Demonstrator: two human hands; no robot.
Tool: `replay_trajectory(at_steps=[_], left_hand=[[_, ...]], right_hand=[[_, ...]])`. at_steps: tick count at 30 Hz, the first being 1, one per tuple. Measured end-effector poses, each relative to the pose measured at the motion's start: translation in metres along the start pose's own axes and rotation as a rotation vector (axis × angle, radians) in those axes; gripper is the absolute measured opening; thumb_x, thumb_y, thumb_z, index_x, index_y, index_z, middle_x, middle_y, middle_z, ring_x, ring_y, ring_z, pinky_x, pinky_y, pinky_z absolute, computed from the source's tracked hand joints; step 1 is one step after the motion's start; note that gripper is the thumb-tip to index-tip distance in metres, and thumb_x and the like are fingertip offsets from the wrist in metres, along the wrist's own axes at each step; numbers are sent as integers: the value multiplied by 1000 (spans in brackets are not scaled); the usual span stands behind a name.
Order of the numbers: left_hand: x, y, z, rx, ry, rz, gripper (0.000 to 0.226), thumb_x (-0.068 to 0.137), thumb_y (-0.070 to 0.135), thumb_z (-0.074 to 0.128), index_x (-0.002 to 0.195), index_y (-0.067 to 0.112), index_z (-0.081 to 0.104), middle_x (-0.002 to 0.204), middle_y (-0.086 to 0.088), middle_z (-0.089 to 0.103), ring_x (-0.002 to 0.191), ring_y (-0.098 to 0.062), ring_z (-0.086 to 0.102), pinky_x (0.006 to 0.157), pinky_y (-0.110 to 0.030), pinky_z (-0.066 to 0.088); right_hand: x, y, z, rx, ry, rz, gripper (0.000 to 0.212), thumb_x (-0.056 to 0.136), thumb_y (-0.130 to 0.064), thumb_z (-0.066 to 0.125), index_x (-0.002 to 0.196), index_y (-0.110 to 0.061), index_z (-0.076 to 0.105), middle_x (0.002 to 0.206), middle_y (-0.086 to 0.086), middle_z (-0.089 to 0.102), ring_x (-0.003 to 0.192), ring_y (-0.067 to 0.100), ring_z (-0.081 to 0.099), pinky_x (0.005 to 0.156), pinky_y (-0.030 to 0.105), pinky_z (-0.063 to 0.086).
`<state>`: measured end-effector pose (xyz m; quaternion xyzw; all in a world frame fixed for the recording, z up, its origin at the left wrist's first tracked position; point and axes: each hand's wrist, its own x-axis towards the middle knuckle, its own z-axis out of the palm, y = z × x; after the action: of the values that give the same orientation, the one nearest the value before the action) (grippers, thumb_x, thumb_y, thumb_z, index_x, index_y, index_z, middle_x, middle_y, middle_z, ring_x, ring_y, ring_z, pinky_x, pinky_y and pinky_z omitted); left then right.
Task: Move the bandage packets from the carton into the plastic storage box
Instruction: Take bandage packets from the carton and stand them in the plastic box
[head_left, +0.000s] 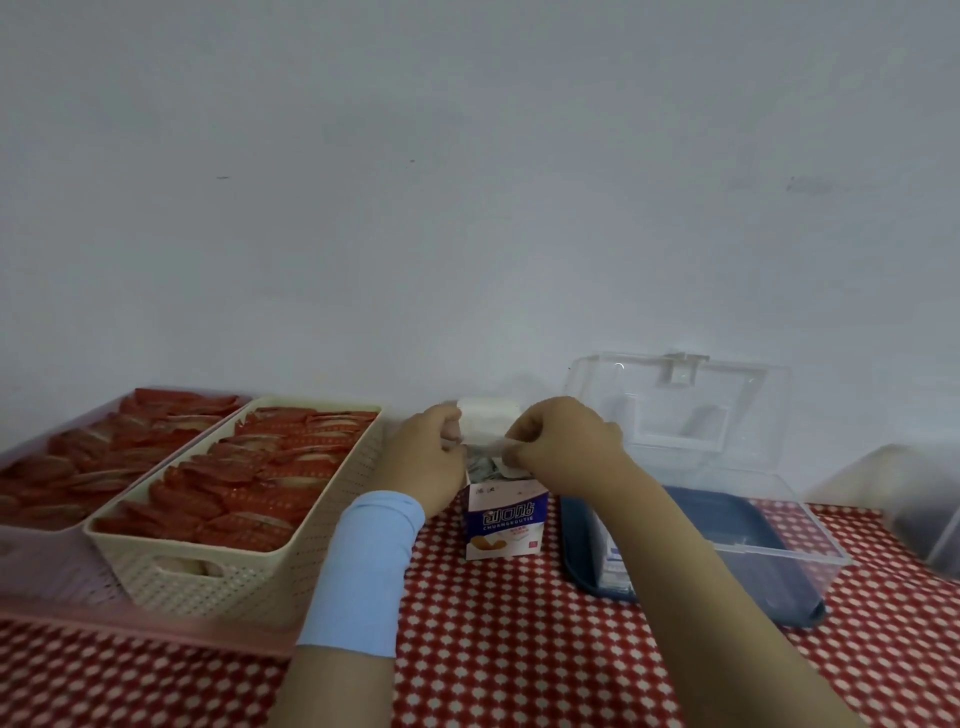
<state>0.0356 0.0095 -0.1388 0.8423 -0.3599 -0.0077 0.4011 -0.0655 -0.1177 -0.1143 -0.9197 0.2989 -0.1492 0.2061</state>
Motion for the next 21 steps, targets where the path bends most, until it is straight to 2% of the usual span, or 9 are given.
replay_trajectory(at_steps=[2,4,6,8,10,13,15,19,21], left_hand=[[0,1,-3,-25,19,18,34,99,12,43,130,18,57,125,3,62,104,-10,57,69,-7,36],[1,4,-5,-111,1,12,37,100,10,42,131,20,59,127,6,61,108,-6,56,76,-7,36],[2,8,-7,-229,-15,-3,34,99,11,45,125,25,63,122,11,64,107,-3,57,83,-8,41],[2,13,-8,-328,14,20,24,97,18,51,110,28,69,109,13,69,102,-3,61,88,-18,46],[2,21,-10,-412,45,53,13,95,25,58,99,27,70,96,13,74,92,-4,66,84,-22,50],[1,30,-9,-576,29,67,11,93,25,64,98,17,69,84,7,76,75,-7,69,73,-26,54],[1,32,-8,-684,6,57,11,93,20,66,96,10,68,76,3,73,69,-10,66,67,-25,52],[2,24,-6,-824,-61,-3,16,93,23,66,93,8,69,78,-1,66,73,-12,56,70,-26,46],[0,21,-6,-858,-149,3,29,92,29,64,104,3,68,93,-5,70,87,-16,62,83,-34,51]], right_hand=[[-4,7,-1,237,35,26,13,82,-33,74,72,-24,71,70,-8,71,70,10,64,81,39,51],[-10,11,-5,526,111,38,11,82,-25,78,74,-18,74,66,-3,73,58,8,64,61,29,54],[-14,14,-11,747,172,37,6,82,-15,80,80,-13,75,70,0,75,58,10,69,56,26,56],[-17,15,-18,887,175,13,4,84,-10,77,87,-11,76,71,2,75,57,9,69,52,21,54],[-18,16,-23,926,98,-18,7,90,-11,71,96,-10,75,71,5,75,57,8,68,49,18,48],[-17,18,-22,938,-106,-50,16,99,-13,58,106,-10,72,78,11,74,69,17,68,60,25,48],[-17,16,-19,1062,-212,-50,24,103,-11,48,106,-6,71,81,16,69,71,21,62,63,29,46],[-20,12,-21,1180,-353,-18,32,102,-1,37,102,1,69,88,22,69,64,22,59,58,32,41],[-20,14,-21,1131,-430,5,30,102,-2,38,109,2,67,95,26,69,65,24,59,57,32,41]])
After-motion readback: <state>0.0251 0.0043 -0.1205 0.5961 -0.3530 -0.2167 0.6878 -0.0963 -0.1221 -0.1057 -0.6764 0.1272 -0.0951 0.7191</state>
